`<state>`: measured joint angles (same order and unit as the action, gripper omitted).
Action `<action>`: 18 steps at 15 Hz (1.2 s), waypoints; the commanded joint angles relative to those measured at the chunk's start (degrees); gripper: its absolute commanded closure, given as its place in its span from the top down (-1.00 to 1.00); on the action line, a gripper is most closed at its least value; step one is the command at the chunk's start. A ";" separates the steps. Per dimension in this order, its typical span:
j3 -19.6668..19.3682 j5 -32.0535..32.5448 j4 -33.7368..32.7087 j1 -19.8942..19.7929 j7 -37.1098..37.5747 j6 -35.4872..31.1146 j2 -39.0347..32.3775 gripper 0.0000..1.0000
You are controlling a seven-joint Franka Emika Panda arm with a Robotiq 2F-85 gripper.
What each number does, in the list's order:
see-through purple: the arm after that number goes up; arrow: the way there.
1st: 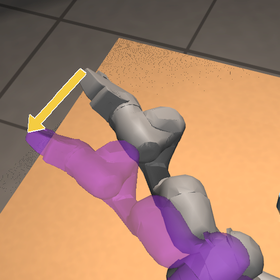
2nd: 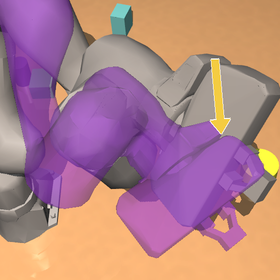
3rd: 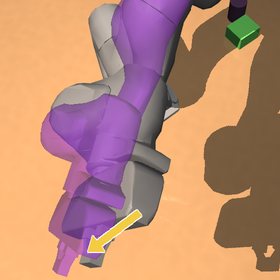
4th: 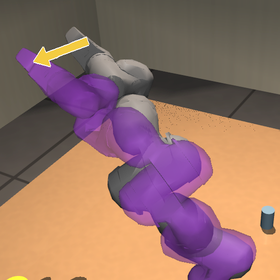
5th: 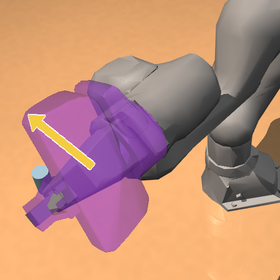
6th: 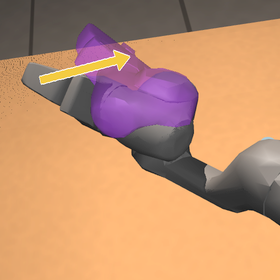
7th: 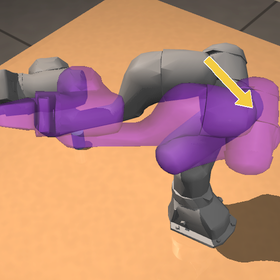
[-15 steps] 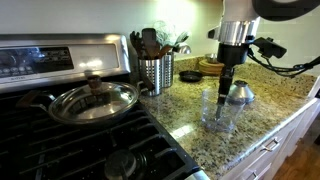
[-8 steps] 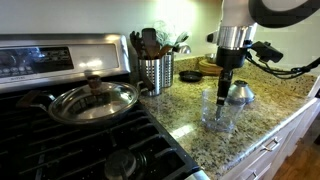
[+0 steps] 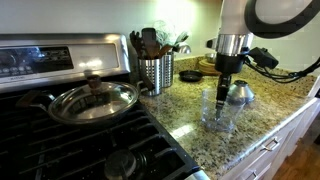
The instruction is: Remove the grey lid from the food processor chamber, take the blades out of the chamber
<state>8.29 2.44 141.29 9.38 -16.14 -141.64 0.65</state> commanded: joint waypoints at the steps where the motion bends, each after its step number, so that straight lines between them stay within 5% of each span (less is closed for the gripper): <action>1: -0.28 0.77 1.13 -0.66 -0.74 -1.94 0.16 -0.50; 4: -0.26 0.69 1.26 -0.77 -0.92 -1.98 0.29 -0.81; 18: 0.14 1.15 0.90 0.00 -0.14 6.94 9.65 -0.74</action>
<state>8.50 2.98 141.23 9.13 -16.18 -137.95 5.47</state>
